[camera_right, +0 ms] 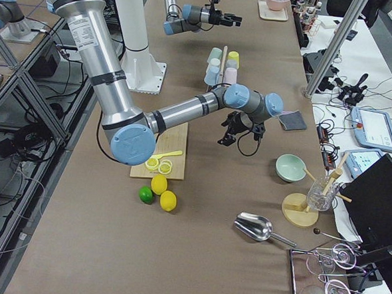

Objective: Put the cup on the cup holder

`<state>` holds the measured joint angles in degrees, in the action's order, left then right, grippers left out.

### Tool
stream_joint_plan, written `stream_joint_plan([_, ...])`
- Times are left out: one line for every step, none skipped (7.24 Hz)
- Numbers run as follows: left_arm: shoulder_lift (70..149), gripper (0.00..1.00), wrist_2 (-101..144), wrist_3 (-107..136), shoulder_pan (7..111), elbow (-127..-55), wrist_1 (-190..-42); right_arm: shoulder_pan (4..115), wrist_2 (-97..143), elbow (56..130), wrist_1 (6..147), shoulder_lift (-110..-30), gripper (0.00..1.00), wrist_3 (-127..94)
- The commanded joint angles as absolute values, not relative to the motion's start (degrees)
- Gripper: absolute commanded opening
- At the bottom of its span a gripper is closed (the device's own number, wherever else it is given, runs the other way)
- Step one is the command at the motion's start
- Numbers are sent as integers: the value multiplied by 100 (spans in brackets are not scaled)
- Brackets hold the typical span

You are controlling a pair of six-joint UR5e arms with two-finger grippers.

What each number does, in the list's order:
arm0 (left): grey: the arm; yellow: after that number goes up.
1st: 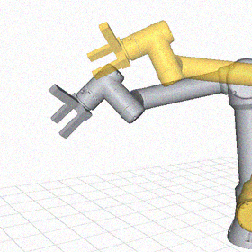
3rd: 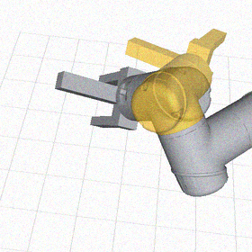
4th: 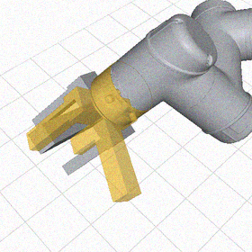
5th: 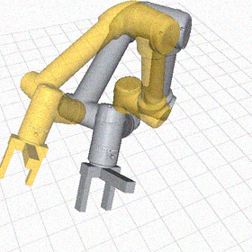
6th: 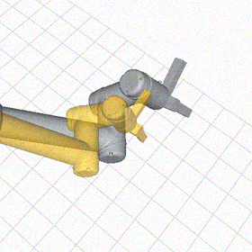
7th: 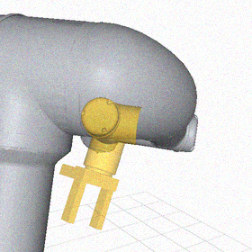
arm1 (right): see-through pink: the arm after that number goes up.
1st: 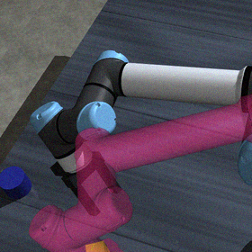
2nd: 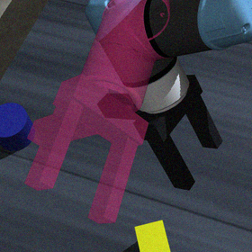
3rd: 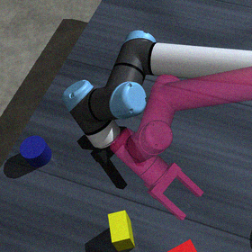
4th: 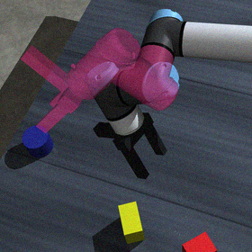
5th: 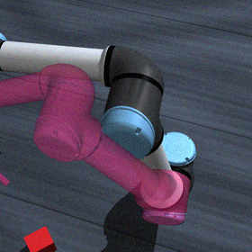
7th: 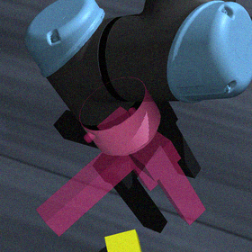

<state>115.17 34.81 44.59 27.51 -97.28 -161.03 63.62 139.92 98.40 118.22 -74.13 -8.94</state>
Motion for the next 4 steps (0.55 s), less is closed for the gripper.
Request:
stream_joint_plan([11103, 98, 5048, 4482, 4256, -9642, -16093, 6380, 13421, 10974, 10430, -8600, 99, -835])
stream_joint_plan([10770, 98, 5637, 4491, 4837, -9337, -16093, 6651, 13412, 10943, 9449, -9066, 99, -774])
stream_joint_plan([10479, 98, 6156, 4491, 5173, -9160, -16101, 7080, 13438, 10742, 8848, -9279, 99, -721])
stream_joint_plan([10346, 98, 6579, 4500, 5386, -8845, -16093, 7589, 13499, 10479, 8833, -9351, 99, -782])
